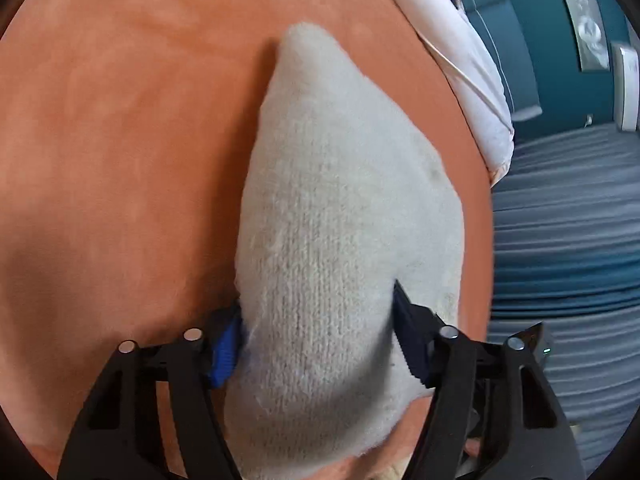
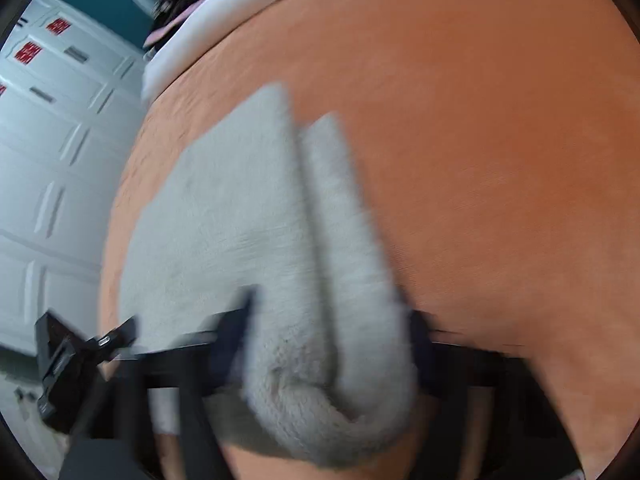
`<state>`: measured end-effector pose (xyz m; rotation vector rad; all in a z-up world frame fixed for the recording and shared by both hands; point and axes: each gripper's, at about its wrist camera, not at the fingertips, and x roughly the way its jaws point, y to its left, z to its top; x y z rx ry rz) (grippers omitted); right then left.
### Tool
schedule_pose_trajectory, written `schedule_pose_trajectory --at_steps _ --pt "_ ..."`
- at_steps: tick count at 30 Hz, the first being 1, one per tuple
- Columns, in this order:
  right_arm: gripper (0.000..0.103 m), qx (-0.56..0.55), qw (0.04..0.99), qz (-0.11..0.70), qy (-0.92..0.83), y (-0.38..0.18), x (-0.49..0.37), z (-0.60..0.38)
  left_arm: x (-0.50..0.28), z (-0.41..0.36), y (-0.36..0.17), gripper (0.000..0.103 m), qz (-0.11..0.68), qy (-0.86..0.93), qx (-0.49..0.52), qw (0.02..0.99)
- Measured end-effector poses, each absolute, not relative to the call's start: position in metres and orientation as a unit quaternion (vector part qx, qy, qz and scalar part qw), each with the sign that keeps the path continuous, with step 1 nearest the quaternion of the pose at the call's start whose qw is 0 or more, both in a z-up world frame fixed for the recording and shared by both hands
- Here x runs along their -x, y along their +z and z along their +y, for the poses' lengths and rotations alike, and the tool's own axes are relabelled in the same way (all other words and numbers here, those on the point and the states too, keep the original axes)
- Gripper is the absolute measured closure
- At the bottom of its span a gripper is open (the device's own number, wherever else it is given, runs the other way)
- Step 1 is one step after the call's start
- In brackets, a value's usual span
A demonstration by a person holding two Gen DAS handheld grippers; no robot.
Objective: Fold small clothes
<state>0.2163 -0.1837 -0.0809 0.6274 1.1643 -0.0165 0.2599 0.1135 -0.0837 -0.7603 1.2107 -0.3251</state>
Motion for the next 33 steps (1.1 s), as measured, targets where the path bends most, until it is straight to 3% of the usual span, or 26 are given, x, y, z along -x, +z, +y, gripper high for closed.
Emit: schedule_pose_trajectory --at_steps 2,6,8,10,12,14,17,19,20,21,24,28,29,31,32,33 --pt "0.072 -0.232 0.833 0.502 0.012 -0.047 -0.218 -0.164 -0.260 0.105 -0.051 0.056 0.522 -0.179 0.313 0.773" --pt "0.071 -0.196 0.893 0.400 0.059 0.028 -0.199 -0.146 -0.258 0.101 0.009 0.054 0.447 -0.214 0.270 0.826" --pt "0.061 -0.191 0.894 0.402 0.049 0.021 -0.201 -0.152 -0.265 0.099 0.001 0.040 0.452 -0.188 0.252 0.835" --pt "0.057 -0.185 0.863 0.469 0.022 -0.027 -0.214 -0.162 -0.272 0.091 -0.030 0.042 0.486 -0.140 0.199 0.839" --pt "0.061 -0.186 0.818 0.543 -0.029 -0.073 -0.215 -0.175 -0.265 0.094 -0.055 0.047 0.533 -0.105 0.179 0.820" --pt "0.060 -0.262 0.832 0.488 -0.008 -0.057 -0.191 -0.185 -0.236 0.107 -0.045 0.045 0.503 -0.113 0.216 0.829" --pt "0.057 -0.248 0.860 0.446 -0.009 -0.024 -0.165 -0.177 -0.208 0.109 -0.028 0.044 0.488 -0.102 0.209 0.841" --pt "0.070 -0.222 0.867 0.446 0.004 -0.019 -0.165 -0.165 -0.204 0.101 -0.036 0.044 0.507 -0.086 0.187 0.837" --pt "0.085 -0.203 0.867 0.455 0.007 -0.022 -0.170 -0.158 -0.207 0.098 -0.045 0.044 0.521 -0.078 0.177 0.831" --pt "0.091 -0.179 0.858 0.481 0.005 -0.035 -0.178 -0.149 -0.208 0.097 -0.057 0.044 0.534 -0.068 0.171 0.825" --pt "0.091 -0.130 0.841 0.525 -0.015 -0.076 -0.193 -0.137 -0.207 0.093 -0.074 0.043 0.560 -0.058 0.166 0.810" --pt "0.090 -0.166 0.838 0.519 -0.012 -0.061 -0.188 -0.145 -0.198 0.081 -0.059 0.043 0.552 -0.043 0.112 0.825" --pt "0.088 -0.172 0.839 0.517 -0.010 -0.055 -0.190 -0.148 -0.197 0.079 -0.055 0.043 0.550 -0.042 0.106 0.828" --pt "0.069 -0.194 0.844 0.500 -0.008 -0.041 -0.174 -0.160 -0.192 0.082 -0.043 0.042 0.535 -0.052 0.121 0.835" --pt "0.037 -0.207 0.848 0.488 -0.012 -0.037 -0.172 -0.166 -0.193 0.086 -0.038 0.032 0.525 -0.061 0.141 0.837" --pt "0.019 -0.216 0.852 0.477 -0.019 -0.035 -0.167 -0.175 -0.193 0.089 -0.035 0.023 0.516 -0.069 0.162 0.838"
